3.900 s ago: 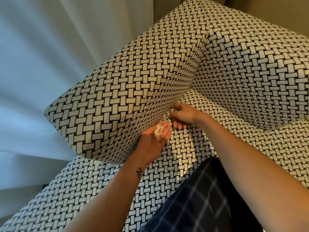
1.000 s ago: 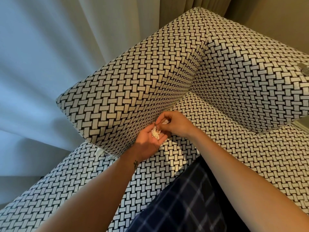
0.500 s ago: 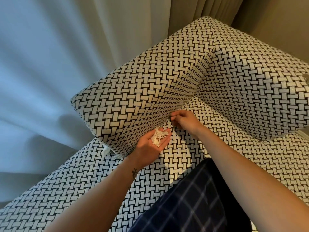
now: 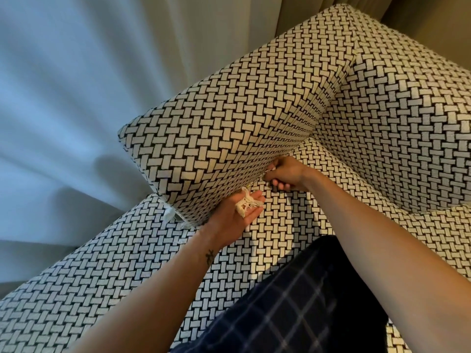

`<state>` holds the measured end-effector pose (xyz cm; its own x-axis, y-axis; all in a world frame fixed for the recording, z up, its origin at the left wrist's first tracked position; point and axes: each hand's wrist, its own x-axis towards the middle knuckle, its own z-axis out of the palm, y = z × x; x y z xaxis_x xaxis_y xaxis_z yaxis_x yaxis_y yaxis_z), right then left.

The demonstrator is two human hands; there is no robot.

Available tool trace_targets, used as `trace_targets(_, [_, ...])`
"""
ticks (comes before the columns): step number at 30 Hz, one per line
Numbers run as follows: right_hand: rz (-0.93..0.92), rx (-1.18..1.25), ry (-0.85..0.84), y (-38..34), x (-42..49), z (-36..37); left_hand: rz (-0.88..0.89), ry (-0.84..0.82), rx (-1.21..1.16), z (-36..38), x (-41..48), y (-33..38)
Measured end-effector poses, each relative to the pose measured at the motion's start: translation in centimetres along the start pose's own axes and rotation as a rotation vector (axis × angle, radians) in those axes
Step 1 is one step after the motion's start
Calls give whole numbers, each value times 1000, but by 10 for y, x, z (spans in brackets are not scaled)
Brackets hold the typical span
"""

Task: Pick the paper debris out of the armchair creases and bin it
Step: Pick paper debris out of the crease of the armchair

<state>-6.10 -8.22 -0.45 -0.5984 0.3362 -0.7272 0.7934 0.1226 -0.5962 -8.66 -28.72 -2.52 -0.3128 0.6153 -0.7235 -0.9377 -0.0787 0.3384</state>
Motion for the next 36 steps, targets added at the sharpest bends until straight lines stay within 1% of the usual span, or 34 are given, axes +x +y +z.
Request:
trace_targets(2, [-35, 46, 65, 4, 3, 1, -8, -25, -26, 2, 1, 1])
trace_targets(4, [-47, 84, 88, 8, 7, 4, -8, -14, -40, 0, 5, 1])
trace_targets(6, [-60, 27, 92, 9, 10, 9, -8, -34, -30, 1, 7, 0])
trace_targets(12, [-2, -173, 63, -7, 20, 14, 1, 13, -43, 5, 8, 0])
trace_targets(14, [59, -172, -18, -12, 26, 14, -4, 14, -59, 4, 8, 0])
trace_targets(16, [98, -261, -103, -17, 34, 9, 6, 13, -37, 5, 9, -1])
trace_targets(18, [116, -295, -157, -18, 35, 4, 32, 48, -11, 6, 10, -4])
trace_targets(20, [108, -302, -160, -17, 36, 4, 54, 61, 18, 9, 11, -6])
trace_targets(25, [66, -260, -75, -6, 40, 12, 38, 71, 6, 7, 12, -6])
trace_targets(28, [53, -302, -44, -8, 39, 9, 26, 74, 3, 6, 14, -6])
trace_targets(30, [50, -310, -59, -11, 36, 6, 24, 82, -3, 6, 15, -6])
trace_targets(33, [87, -260, -108, -11, 35, 4, 11, 85, -13, 6, 15, -6])
trace_targets(36, [60, -345, -131, -11, 35, 4, 3, 73, -11, 4, 16, -4])
